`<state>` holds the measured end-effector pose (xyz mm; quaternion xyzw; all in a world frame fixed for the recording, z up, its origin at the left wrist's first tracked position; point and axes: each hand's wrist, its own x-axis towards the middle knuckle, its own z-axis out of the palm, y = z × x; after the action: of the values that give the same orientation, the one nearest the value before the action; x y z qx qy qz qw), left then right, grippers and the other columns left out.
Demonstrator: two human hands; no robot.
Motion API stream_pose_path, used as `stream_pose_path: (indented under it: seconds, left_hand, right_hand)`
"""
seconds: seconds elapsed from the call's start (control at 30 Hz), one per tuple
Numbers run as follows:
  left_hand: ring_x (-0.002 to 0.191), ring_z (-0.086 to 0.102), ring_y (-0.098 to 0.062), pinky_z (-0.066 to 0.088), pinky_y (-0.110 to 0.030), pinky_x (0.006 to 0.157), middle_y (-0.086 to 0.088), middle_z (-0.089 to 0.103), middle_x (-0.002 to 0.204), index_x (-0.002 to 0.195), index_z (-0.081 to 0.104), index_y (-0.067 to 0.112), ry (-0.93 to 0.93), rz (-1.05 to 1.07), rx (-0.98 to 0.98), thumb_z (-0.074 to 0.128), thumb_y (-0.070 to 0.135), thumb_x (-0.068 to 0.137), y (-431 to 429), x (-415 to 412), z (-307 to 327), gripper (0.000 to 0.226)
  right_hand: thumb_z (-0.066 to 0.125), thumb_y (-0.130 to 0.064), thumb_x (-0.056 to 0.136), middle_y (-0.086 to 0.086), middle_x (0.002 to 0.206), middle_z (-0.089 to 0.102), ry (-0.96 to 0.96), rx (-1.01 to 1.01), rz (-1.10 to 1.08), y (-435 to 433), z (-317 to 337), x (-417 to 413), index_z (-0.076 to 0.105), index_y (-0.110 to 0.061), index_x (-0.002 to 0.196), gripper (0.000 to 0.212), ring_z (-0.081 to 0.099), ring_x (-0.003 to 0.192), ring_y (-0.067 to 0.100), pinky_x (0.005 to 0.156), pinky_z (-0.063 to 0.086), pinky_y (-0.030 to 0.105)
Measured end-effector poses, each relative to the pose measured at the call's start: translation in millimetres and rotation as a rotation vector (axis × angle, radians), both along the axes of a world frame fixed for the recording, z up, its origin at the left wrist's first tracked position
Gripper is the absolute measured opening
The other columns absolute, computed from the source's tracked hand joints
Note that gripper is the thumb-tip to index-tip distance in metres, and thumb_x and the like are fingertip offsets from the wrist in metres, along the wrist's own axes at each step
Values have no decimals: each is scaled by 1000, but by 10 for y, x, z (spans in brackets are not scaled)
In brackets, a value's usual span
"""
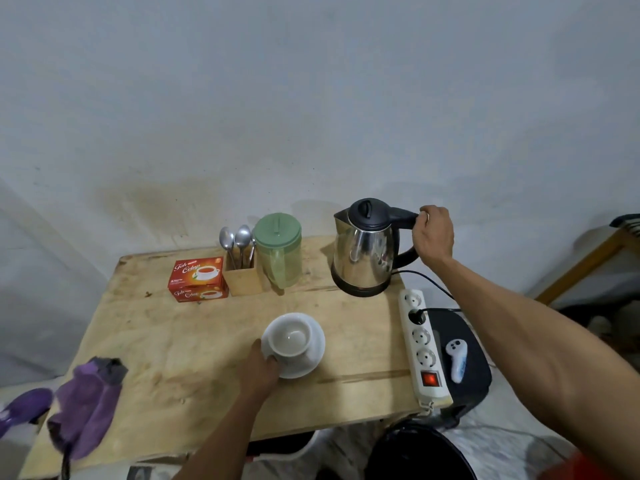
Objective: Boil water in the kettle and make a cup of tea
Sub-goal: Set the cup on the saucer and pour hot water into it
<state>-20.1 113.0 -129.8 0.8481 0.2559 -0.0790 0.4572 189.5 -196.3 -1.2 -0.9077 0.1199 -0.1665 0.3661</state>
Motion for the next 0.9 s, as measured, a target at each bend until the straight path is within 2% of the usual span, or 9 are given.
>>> stream_pose_path:
  seconds: [0.1,0.17,0.33,0.5,0.6,0.67,0.73,0.8,0.9]
  left_hand:
    - [116,57,-36,43,-37,90,-21,59,128,129,51,2,2,-5,-7,50,5,94,14,39,-4,35]
    - [115,58,-36,45,-38,89,-21,61,127,128,53,2,4,-14,3,49,6,95,48,59,0,33]
    - [112,59,-38,44,-37,85,-22,61,126,129,54,2,38,-2,32,48,9,97,83,140,-13,33]
    - [110,60,-39,44,-36,80,-21,63,124,129,54,5,62,3,41,49,11,94,69,126,-42,36]
    - [108,61,-39,42,-34,77,-20,63,122,128,54,5,67,9,4,46,28,81,45,124,-2,53]
    - [107,61,-39,47,-38,80,-20,64,121,127,54,5,76,4,3,46,27,79,45,127,-2,53]
    - [107,61,-39,51,-46,86,-21,64,121,126,54,4,76,5,7,50,16,88,50,124,-21,40]
    - [107,61,-39,52,-48,88,-21,64,120,126,54,4,77,8,8,50,16,88,58,126,-44,40]
    - [107,61,-40,53,-49,87,-21,63,121,128,52,5,93,4,24,52,9,91,73,138,-82,37]
  right_hand:
    - [34,-17,100,17,123,63,52,195,-69,-8,5,177,65,-3,115,37,57,112,32,88,38,30]
    - [36,-16,97,14,119,67,89,292,-86,-10,-18,248,68,-5,111,37,58,112,31,90,41,33]
    - [37,-14,93,9,102,65,98,468,-129,48,-125,324,69,-7,103,34,56,97,26,82,41,33]
    - [38,-16,92,7,95,62,88,508,-139,25,-193,312,69,-7,98,33,52,91,24,79,37,31]
    - [39,-21,93,4,80,55,102,526,-146,-26,-241,313,57,-12,74,28,47,81,24,73,36,34]
    - [41,-29,93,1,74,53,114,530,-149,-34,-249,321,51,-16,66,32,46,79,24,72,36,35]
    - [42,-39,92,5,84,61,136,517,-134,-53,-241,347,59,-13,75,36,52,84,27,78,40,36]
    - [42,-48,91,11,93,69,170,515,-100,-82,-232,384,67,-5,87,49,58,90,28,86,44,38]
    - [41,-56,84,15,73,74,214,516,-31,-122,-184,446,70,-1,82,63,63,74,25,85,47,40]
